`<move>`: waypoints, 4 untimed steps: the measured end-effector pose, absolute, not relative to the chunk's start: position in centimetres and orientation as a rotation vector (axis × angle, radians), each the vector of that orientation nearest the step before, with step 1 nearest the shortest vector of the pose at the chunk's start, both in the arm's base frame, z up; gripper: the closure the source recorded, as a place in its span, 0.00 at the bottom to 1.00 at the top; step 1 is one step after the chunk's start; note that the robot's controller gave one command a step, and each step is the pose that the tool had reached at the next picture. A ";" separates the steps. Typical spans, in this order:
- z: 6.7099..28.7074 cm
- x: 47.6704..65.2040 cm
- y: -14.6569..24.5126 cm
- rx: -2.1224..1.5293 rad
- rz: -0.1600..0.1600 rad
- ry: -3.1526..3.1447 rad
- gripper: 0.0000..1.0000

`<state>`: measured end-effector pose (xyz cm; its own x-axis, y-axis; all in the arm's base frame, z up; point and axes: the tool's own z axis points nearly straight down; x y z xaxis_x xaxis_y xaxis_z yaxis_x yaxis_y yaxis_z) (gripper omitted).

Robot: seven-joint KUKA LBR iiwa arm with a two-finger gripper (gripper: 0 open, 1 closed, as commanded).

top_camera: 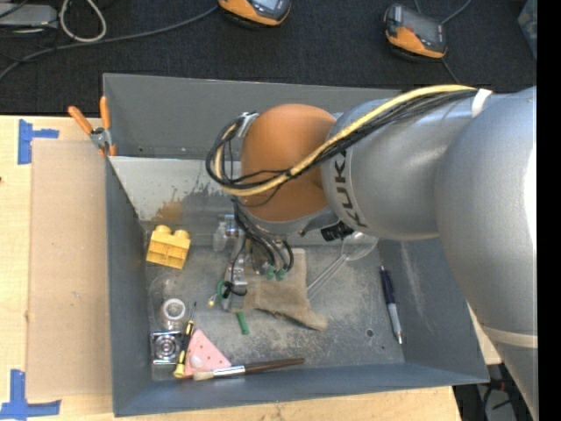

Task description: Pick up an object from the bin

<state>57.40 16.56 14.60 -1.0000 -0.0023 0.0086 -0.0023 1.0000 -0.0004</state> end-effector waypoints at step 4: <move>7.2 54.4 5.3 0.619 -0.007 -3.095 1.00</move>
Offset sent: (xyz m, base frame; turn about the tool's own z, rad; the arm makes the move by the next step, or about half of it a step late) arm 0.0102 -0.0462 0.0202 -0.0578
